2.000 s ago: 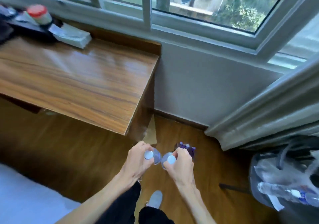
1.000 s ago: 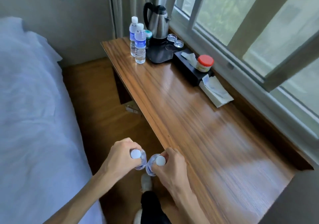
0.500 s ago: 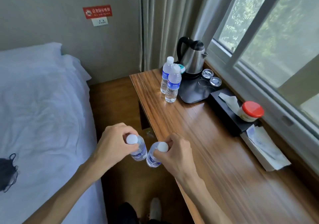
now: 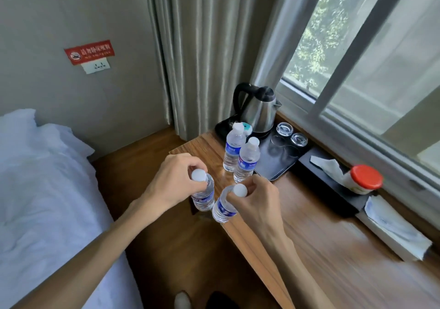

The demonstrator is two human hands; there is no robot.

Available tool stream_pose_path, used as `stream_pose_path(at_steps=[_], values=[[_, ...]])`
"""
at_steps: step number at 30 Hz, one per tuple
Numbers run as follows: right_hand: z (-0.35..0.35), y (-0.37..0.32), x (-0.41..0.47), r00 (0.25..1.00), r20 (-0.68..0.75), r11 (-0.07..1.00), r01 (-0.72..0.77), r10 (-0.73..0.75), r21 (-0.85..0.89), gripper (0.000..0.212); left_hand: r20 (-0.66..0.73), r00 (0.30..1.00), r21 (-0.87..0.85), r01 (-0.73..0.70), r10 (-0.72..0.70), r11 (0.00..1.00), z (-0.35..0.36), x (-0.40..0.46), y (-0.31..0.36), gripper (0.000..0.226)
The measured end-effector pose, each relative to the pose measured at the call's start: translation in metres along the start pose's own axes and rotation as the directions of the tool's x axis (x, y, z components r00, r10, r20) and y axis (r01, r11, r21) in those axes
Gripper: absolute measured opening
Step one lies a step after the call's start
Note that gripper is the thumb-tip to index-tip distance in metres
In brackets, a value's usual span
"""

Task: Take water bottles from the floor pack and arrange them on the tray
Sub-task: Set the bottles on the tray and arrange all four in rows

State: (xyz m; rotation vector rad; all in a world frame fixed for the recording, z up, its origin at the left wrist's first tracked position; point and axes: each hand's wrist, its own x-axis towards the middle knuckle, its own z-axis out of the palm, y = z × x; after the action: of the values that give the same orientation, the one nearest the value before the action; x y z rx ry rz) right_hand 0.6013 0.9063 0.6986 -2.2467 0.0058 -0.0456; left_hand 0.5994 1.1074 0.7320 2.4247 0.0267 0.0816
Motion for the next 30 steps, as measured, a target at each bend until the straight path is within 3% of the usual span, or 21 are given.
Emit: stream_pose_path(at_steps=[8,17,30], values=[[0.028,-0.004,0.05,0.969,-0.197,0.988,-0.155,0.152,0.001,0.021,0.162,0.974,-0.011,-0.155,0.155,0.988,0.008,0.093,-0.012,0.027],[0.055,-0.009,0.085,0.933,-0.289,0.976,-0.219,0.214,0.014,0.027,0.305,0.919,-0.068,-0.24,0.25,0.968,0.026,0.161,-0.034,0.026],[0.088,-0.024,0.094,0.793,-0.525,0.93,-0.367,0.309,-0.006,0.024,0.398,0.726,-0.326,-0.46,0.561,0.826,0.035,0.206,-0.059,0.036]])
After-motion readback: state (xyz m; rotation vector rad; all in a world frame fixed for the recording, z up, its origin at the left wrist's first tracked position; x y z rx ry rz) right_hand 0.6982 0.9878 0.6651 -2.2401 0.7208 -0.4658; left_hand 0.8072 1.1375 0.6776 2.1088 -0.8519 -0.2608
